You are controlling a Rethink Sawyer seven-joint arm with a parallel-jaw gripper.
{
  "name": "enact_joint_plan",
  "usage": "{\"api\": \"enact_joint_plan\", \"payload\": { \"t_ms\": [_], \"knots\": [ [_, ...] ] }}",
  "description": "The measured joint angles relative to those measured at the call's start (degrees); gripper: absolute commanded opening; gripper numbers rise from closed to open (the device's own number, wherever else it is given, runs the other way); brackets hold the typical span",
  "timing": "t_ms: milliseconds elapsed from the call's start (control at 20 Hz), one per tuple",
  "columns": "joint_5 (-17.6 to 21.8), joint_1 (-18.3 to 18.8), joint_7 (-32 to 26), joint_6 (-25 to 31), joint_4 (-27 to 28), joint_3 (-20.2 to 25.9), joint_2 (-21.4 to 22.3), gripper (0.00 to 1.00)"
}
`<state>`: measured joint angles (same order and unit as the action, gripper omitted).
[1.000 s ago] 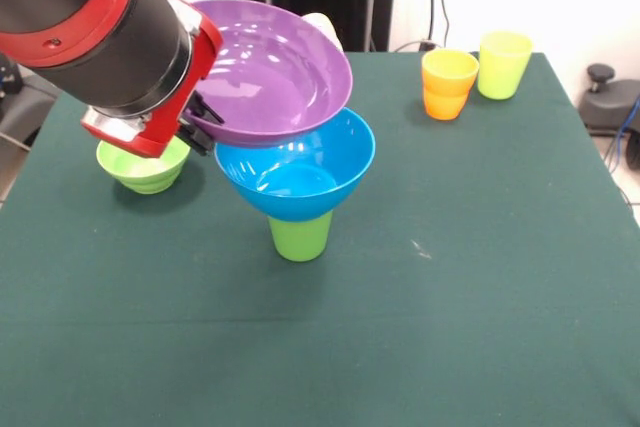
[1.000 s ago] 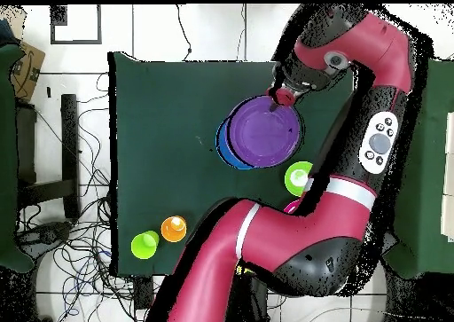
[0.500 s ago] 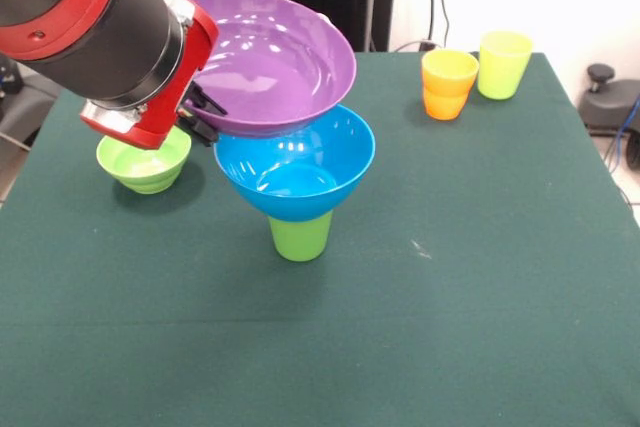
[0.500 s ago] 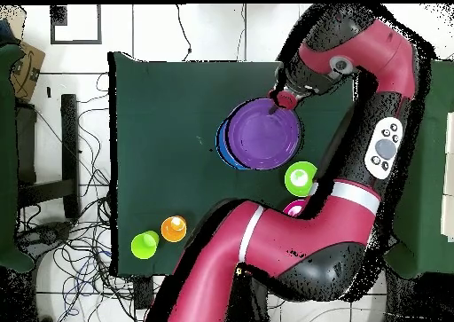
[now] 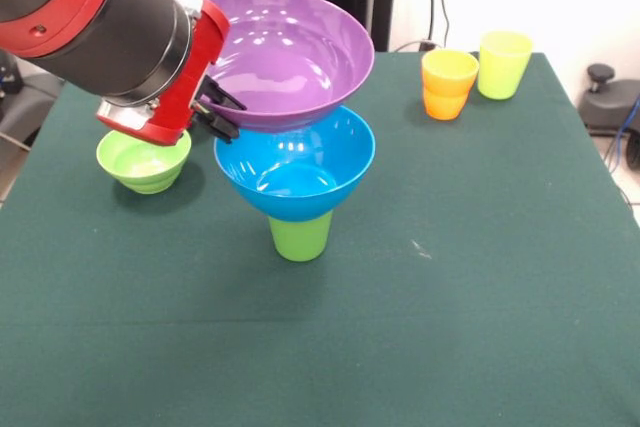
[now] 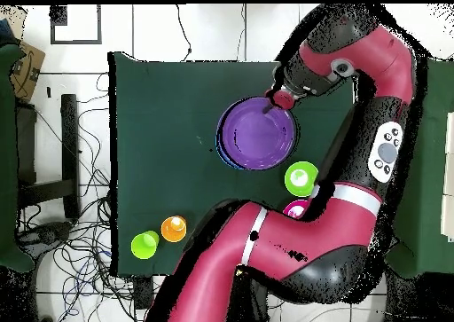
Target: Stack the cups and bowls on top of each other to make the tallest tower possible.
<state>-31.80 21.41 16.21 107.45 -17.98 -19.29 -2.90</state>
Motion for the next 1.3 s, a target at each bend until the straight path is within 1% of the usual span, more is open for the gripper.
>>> {"api": "enact_joint_plan", "payload": {
  "t_ms": [350, 400, 550, 750, 1000, 1300],
  "knots": [
    [0.59, 0.01, 0.0, -2.71, -2.49, 2.29, 1.34, 0.0],
    [1.42, 0.0, 0.0, -4.33, -3.69, 2.87, 1.91, 0.0],
    [2.35, 0.01, 0.0, -6.01, -4.86, 3.22, 2.4, 0.0],
    [4.78, 0.01, 0.0, -9.56, -7.41, 4.36, 3.48, 0.0],
    [6.1, 0.01, 0.0, -11.12, -9.21, 5.64, 4.34, 0.0],
    [7.94, 0.01, 0.0, -11.48, -11.36, 7.35, 5.64, 0.0]
  ]
}}
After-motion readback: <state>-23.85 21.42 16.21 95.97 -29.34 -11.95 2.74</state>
